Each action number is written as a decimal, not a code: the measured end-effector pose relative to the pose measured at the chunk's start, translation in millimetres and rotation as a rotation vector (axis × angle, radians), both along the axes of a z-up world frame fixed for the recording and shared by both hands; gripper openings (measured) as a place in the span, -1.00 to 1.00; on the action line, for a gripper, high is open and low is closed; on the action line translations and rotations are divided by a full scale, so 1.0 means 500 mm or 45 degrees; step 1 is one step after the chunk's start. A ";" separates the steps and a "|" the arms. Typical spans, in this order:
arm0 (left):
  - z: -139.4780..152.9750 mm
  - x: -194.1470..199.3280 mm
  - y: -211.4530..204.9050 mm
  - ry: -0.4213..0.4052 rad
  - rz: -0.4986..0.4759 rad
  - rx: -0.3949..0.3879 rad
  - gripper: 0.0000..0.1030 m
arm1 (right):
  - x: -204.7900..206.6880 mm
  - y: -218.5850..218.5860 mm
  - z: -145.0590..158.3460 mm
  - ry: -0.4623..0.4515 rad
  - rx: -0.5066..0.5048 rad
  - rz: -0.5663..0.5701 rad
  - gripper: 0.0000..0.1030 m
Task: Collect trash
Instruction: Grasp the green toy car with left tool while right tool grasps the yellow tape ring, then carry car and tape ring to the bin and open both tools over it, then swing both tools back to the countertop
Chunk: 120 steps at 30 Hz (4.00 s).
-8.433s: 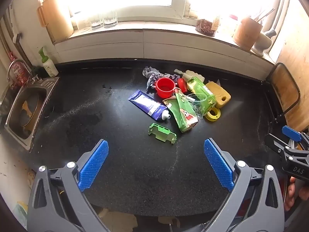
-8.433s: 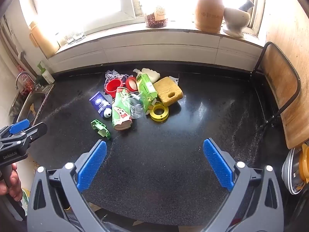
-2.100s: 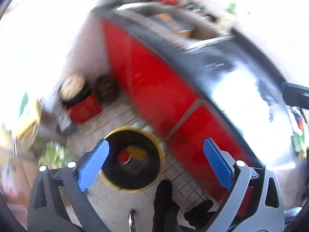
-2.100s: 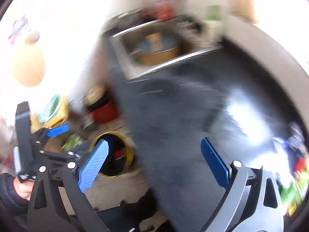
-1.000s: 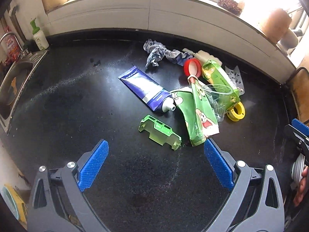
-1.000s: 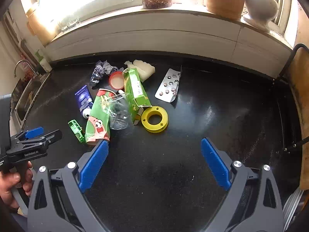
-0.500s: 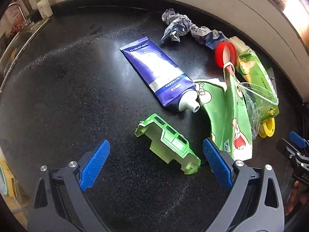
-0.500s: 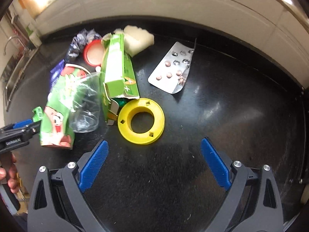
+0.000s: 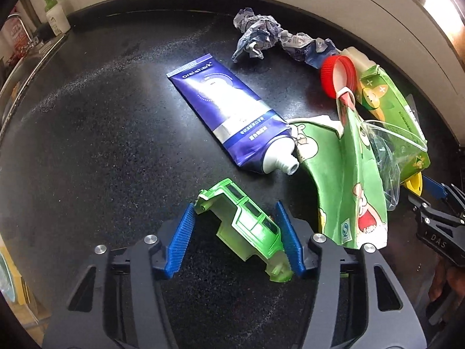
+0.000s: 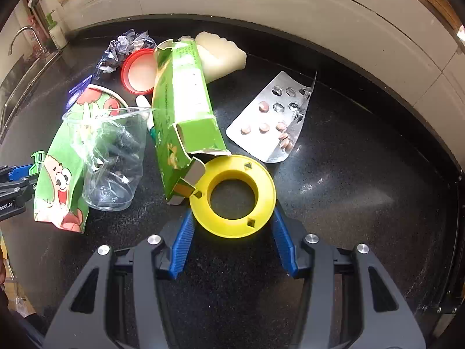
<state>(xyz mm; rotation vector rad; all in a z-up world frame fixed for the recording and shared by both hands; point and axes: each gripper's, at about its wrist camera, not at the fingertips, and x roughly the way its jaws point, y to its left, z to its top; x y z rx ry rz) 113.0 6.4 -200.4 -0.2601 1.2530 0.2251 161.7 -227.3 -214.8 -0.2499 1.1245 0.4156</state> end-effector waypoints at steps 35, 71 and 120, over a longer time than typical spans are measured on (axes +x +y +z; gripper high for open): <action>0.256 -0.325 0.193 -0.280 0.123 0.170 0.07 | -0.313 0.468 0.275 -0.121 0.288 0.600 -0.02; -0.067 -1.002 0.749 -0.089 1.055 -0.005 0.08 | -0.833 1.269 0.026 0.313 -0.005 1.551 -0.01; 0.227 -0.243 0.160 -0.332 -0.092 -0.011 0.81 | -0.234 0.083 0.315 -0.241 0.221 -0.125 0.75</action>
